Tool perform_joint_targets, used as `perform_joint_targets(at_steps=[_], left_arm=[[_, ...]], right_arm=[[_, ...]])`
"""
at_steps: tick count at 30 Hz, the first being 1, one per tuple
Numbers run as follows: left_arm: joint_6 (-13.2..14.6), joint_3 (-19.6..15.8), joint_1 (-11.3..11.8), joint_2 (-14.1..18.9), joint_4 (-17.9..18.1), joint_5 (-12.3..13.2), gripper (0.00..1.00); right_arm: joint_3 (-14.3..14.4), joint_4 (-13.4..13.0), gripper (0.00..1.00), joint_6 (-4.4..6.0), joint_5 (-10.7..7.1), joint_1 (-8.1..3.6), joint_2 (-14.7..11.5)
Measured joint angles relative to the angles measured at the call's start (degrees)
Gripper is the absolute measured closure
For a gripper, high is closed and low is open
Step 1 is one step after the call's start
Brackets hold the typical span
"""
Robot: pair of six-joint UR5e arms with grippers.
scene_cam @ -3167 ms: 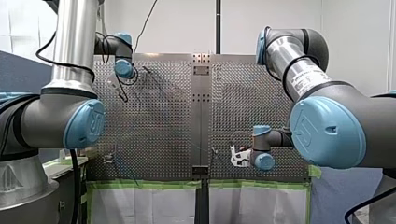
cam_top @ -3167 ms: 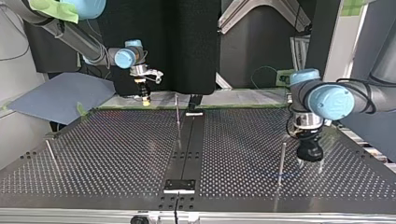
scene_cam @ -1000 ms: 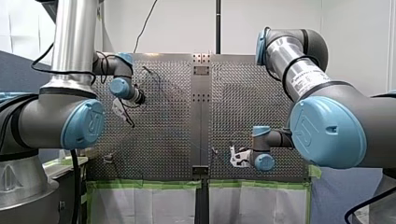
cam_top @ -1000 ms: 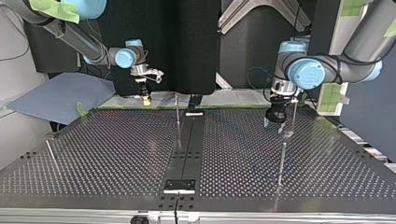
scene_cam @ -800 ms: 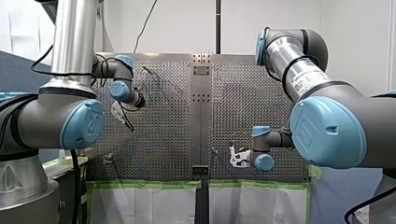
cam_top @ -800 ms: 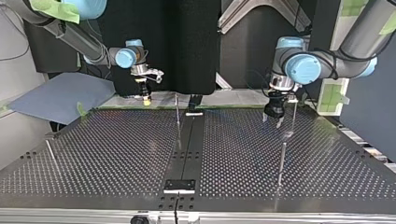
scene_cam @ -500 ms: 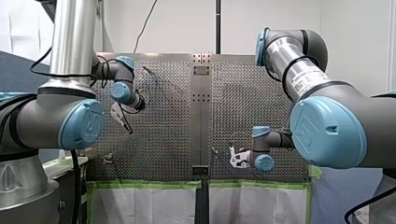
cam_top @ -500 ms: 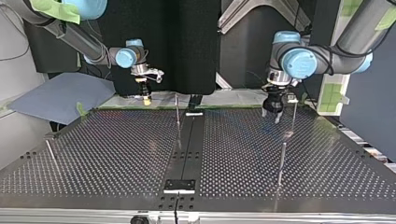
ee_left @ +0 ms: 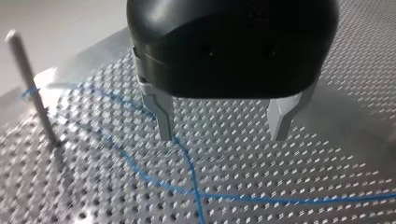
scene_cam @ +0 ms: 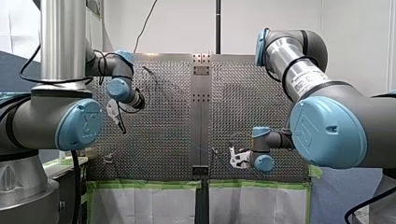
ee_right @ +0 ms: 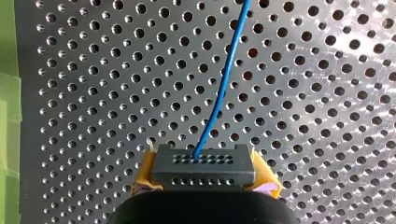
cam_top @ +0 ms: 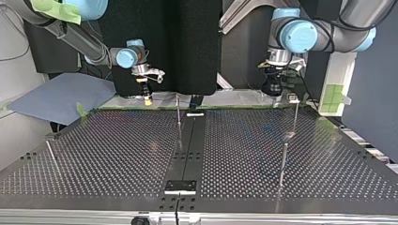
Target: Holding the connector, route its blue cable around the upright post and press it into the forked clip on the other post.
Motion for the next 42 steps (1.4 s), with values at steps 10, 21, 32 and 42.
perform_joint_targets(at_steps=[10,21,32,42], left_arm=[[5.7,-5.7,-5.3,2.3,4.3,-4.3,0.00],[11.9,-11.2,-11.5,-3.6,10.5,-10.4,0.00],[17.9,-15.9,-17.5,-9.7,16.5,-16.5,0.00],[21.8,-19.2,-22.9,-15.1,21.9,-21.9,0.00]], right_arm=[[-0.1,0.0,1.00,0.10,0.00,0.24,0.0],[-0.2,-0.2,1.00,0.10,0.00,0.37,0.0],[-0.3,-0.1,1.00,0.10,0.00,0.73,0.0],[-0.3,0.3,1.00,0.02,0.23,0.95,0.0]])
